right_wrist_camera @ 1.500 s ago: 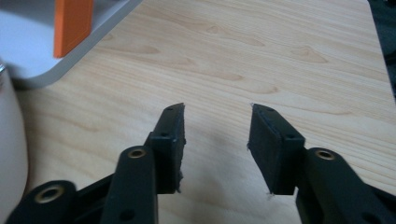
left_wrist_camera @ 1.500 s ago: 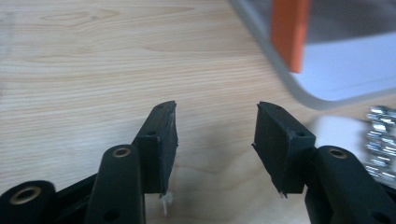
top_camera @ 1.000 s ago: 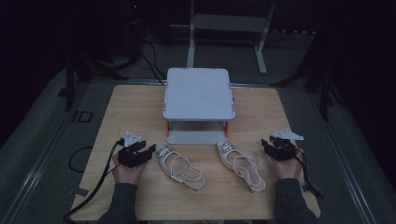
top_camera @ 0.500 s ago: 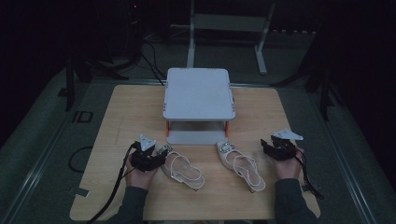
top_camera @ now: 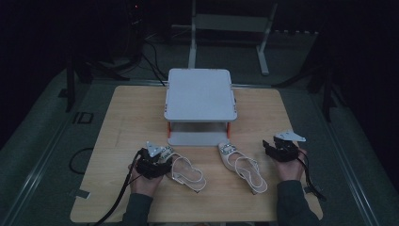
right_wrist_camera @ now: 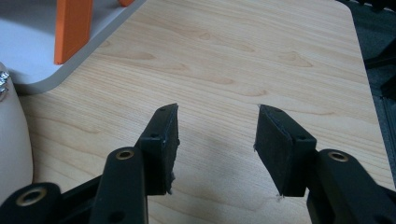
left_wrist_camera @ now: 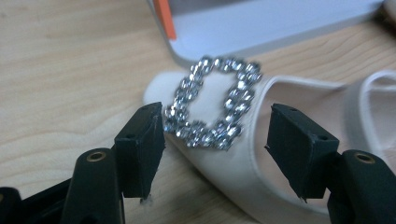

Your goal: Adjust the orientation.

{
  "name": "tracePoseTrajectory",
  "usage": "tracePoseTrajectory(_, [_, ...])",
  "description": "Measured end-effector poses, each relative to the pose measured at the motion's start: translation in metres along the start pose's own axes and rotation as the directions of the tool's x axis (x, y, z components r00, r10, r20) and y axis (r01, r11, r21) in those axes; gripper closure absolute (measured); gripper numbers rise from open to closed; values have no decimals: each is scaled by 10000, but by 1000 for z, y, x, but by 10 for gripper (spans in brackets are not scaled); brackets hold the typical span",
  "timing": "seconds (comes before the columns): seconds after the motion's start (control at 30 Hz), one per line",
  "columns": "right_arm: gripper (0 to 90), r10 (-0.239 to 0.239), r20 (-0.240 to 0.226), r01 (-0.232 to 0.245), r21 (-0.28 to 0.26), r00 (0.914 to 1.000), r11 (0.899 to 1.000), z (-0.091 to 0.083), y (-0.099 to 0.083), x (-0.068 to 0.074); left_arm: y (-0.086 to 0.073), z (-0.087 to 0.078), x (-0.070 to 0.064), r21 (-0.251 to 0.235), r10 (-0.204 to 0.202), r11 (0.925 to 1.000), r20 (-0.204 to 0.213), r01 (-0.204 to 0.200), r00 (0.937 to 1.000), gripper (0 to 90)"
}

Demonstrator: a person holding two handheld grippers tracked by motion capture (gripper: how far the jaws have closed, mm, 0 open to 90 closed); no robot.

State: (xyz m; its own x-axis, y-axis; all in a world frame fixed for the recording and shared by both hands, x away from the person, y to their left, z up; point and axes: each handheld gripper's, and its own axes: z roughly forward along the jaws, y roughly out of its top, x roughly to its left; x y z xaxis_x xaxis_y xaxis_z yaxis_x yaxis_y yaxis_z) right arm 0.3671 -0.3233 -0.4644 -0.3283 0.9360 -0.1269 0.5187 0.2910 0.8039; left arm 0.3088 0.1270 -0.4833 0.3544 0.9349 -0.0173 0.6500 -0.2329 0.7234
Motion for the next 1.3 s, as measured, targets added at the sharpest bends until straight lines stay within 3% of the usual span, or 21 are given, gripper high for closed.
tracePoseTrajectory(0.07, [490,-15,9,15,11,10000,10000,0,0,0,-1,3,1,148,-58,9999,-40,59,10000,367])
tracePoseTrajectory(0.1, [490,-39,20,39,17,10000,10000,1,0,0,-2,5,3,150,-360,9992,179,358,9992,366])
tracePoseTrajectory(0.23, [490,-2,30,2,22,10000,10000,1,-1,0,-2,4,4,210,-645,9977,262,639,9976,386])
tracePoseTrajectory(0.3, [491,-3,38,3,39,10000,10000,1,-1,0,-2,3,5,235,-806,9965,96,804,9967,469])
tracePoseTrajectory(0.37, [491,20,40,-20,34,10000,10000,1,-1,0,-3,1,7,212,-949,9952,-169,952,9953,494])
tracePoseTrajectory(0.4, [492,27,42,-27,-13,10000,10000,0,-1,-1,-4,0,14,215,-1218,9922,-295,1225,9921,506])
tracePoseTrajectory(0.63, [494,-3,48,3,13,10000,10000,1,-1,-1,-6,-3,32,162,-1721,9847,-689,1736,9827,525])
tracePoseTrajectory(0.8, [506,-39,-2,39,-6,10000,10000,1,-1,-1,-3,-2,45,217,-1806,9831,-547,1820,9820,537])
tracePoseTrajectory(0.93, [512,-27,-30,27,-26,10000,10000,1,-2,-1,3,3,56,315,-1857,9820,-206,1862,9824,558])
tracePoseTrajectory(1.07, [513,17,-19,-17,-38,10000,10000,0,-2,-2,12,13,72,356,-2150,9761,161,2144,9765,572])
tracePoseTrajectory(1.1, [513,32,-14,-32,-36,10000,10000,0,-2,-2,17,18,81,399,-2333,9719,256,2322,9721,571])
tracePoseTrajectory(1.3, [513,18,-21,-18,-25,10000,10000,0,-2,-3,29,27,99,558,-2368,9702,135,2358,9715,571])
